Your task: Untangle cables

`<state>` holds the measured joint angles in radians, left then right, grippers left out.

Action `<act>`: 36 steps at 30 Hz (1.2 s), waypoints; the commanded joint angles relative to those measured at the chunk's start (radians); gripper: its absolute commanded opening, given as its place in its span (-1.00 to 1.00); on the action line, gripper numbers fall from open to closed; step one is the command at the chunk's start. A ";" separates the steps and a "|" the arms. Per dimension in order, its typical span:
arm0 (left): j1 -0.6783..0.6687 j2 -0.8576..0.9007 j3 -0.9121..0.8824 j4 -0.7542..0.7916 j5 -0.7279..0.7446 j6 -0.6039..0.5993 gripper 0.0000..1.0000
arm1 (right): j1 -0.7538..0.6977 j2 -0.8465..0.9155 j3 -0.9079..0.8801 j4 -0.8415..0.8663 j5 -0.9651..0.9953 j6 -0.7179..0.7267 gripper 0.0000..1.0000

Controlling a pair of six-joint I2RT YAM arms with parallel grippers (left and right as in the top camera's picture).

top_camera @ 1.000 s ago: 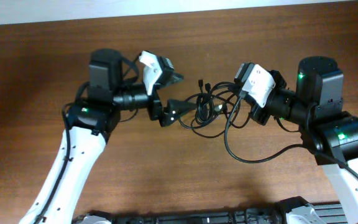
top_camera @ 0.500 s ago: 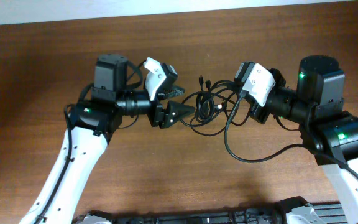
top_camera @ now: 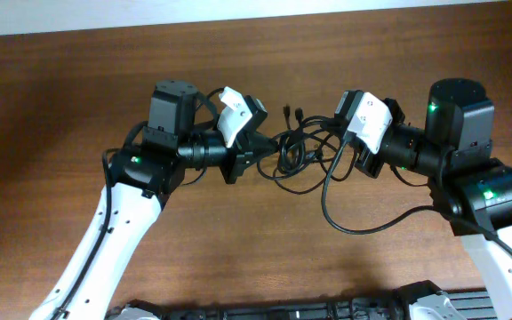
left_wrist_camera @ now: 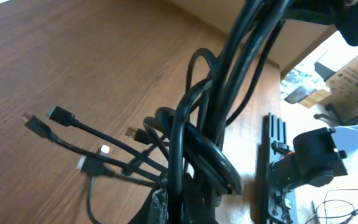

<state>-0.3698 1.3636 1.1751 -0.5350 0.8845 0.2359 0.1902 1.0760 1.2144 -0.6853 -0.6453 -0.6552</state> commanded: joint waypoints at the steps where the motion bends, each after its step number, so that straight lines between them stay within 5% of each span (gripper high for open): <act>1: 0.041 -0.002 0.004 0.003 -0.018 -0.036 -1.00 | -0.001 -0.021 0.025 -0.011 0.024 0.006 -0.92; 7: 0.217 -0.002 0.004 0.090 -0.025 -0.336 -1.00 | -0.001 -0.021 0.025 -0.071 0.095 0.006 -0.92; 11: 0.382 -0.002 0.004 0.101 -0.124 -0.732 -1.00 | -0.001 -0.021 0.025 -0.083 0.102 0.006 -0.92; 14: 0.493 -0.002 0.004 0.003 -0.126 -1.064 -1.00 | -0.001 -0.021 0.025 -0.082 0.108 0.006 -0.92; 18: 0.530 -0.002 0.004 -0.185 -0.126 -1.273 -0.90 | -0.001 -0.021 0.025 -0.082 0.108 0.006 -0.92; 22: 0.530 -0.002 0.004 -0.306 -0.126 -1.271 0.04 | -0.001 -0.021 0.025 -0.073 0.108 0.006 -0.92; 25: 0.530 -0.002 0.004 -0.355 -0.109 -1.260 0.96 | -0.001 -0.021 0.025 -0.070 0.108 0.006 -0.92; 29: 0.530 -0.002 0.004 -0.356 -0.049 -1.166 0.98 | -0.001 -0.021 0.025 -0.070 0.108 0.006 -0.92; 36: 0.518 -0.002 0.004 -0.237 0.230 -0.595 0.98 | 0.000 -0.021 0.025 -0.050 0.096 0.055 -0.92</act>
<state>0.1585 1.3636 1.1751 -0.8001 0.9123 -0.7254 0.1940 1.0740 1.2148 -0.7578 -0.5358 -0.6533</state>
